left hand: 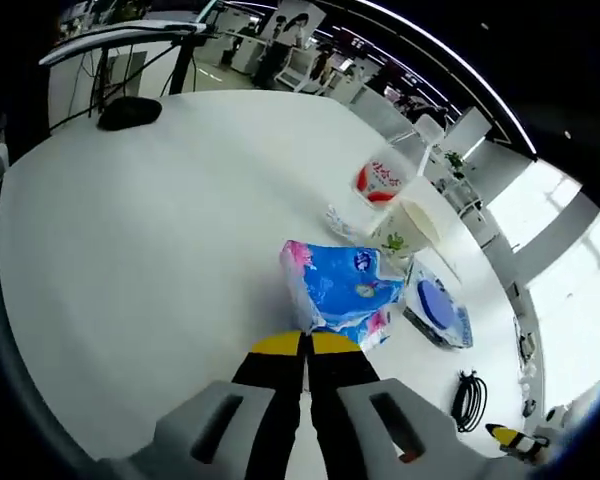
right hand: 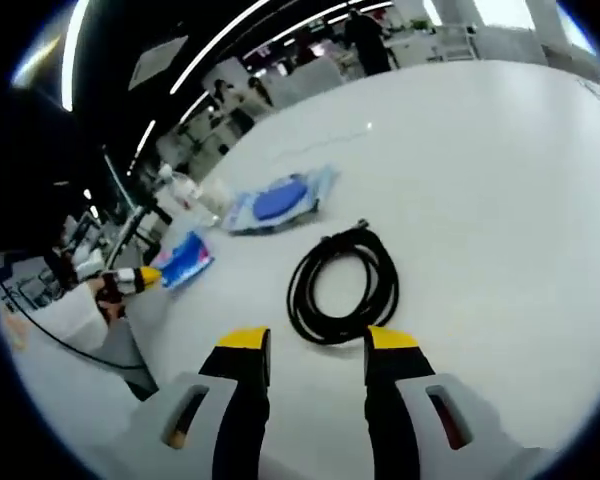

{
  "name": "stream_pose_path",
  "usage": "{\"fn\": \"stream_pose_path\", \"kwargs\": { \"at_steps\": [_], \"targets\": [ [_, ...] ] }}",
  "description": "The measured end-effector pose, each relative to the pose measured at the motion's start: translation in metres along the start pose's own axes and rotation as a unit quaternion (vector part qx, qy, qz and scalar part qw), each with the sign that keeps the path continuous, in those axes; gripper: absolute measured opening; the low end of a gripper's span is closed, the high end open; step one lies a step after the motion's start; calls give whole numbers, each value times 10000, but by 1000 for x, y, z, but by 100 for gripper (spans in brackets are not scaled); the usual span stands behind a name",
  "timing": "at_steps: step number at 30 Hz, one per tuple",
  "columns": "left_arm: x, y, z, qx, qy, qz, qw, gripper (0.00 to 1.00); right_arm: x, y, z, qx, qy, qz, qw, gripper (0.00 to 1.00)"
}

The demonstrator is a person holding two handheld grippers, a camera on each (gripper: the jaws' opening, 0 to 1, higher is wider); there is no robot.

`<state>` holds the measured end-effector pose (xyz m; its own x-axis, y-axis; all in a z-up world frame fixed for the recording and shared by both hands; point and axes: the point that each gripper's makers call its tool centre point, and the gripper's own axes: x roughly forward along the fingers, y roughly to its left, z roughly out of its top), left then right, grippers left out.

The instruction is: Arrange the tabletop items into an orderly group along one side of the table until the central work area is clear of visible clutter.

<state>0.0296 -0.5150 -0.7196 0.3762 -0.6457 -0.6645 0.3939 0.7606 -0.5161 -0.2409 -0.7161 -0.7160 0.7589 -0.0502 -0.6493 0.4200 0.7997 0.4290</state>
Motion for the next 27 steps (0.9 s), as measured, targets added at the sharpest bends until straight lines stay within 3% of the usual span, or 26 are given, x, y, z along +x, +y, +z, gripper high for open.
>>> {"fn": "stream_pose_path", "kwargs": {
  "at_steps": [9,14,16,19,21,24,27],
  "targets": [
    [-1,-56,-29,200,491,-831,9951,0,30,53,33,-870,46,637,9942,35],
    [-4,-83,-48,355,842,-1247,9880,0,38,77,56,-1527,-109,788,9851,35],
    [-5,-91,-53,354,937,-1395,9851,0,41,87,55,-1831,-80,913,9788,34],
    [-6,-102,-63,430,1176,-1660,9781,0,46,86,47,-1839,72,725,9802,28],
    [-8,-106,-74,654,1422,-1774,9716,0,45,90,49,-1852,-60,771,9796,21],
    [-7,-108,-78,768,1434,-1756,9709,0,44,90,49,-1820,-84,757,9803,11],
    [-8,-107,-78,644,1460,-1825,9702,0,43,75,44,-1906,52,528,9802,0]
  ]
}}
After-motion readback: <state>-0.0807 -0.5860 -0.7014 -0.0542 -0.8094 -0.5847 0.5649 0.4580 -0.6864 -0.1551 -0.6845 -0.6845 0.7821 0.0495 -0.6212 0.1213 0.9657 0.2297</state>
